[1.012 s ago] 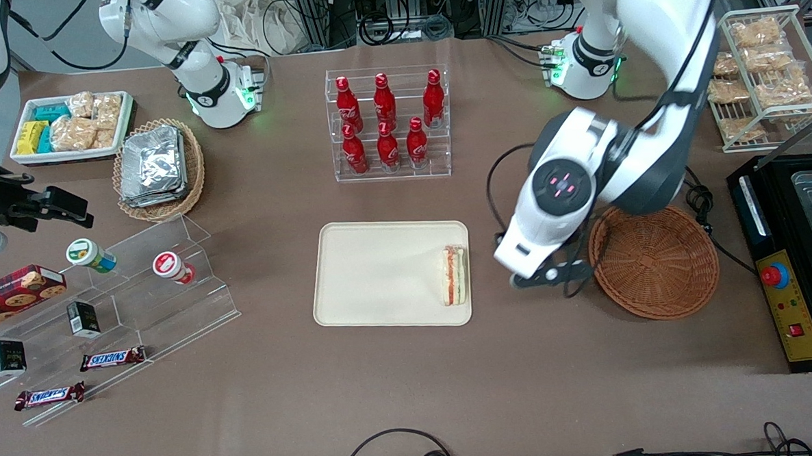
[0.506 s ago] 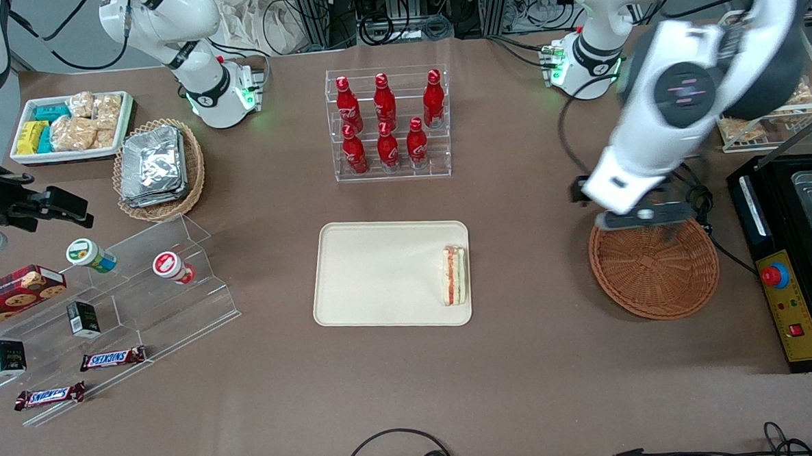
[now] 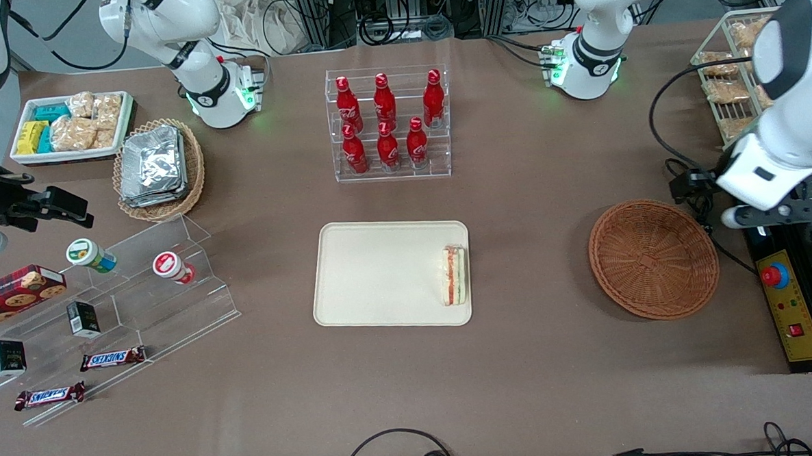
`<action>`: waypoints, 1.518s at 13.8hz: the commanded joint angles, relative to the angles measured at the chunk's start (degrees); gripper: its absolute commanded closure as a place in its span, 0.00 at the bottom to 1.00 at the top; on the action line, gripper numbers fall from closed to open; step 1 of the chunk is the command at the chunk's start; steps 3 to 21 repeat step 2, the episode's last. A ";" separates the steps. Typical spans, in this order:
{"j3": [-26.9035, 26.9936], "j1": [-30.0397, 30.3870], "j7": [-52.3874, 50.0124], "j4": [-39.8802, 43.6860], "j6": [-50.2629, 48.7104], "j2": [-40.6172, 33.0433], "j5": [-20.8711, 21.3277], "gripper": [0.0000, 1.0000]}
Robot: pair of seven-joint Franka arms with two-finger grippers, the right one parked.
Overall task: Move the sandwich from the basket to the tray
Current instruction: 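Raise the open left gripper away from the sandwich on the tray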
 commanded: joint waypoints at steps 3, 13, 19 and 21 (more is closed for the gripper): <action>-0.65 0.44 0.63 9.75 -4.26 8.07 -0.53 0.00; -0.65 0.44 0.63 9.75 -4.26 8.07 -0.53 0.00; -0.65 0.44 0.63 9.75 -4.26 8.07 -0.53 0.00; -0.65 0.44 0.63 9.75 -4.26 8.07 -0.53 0.00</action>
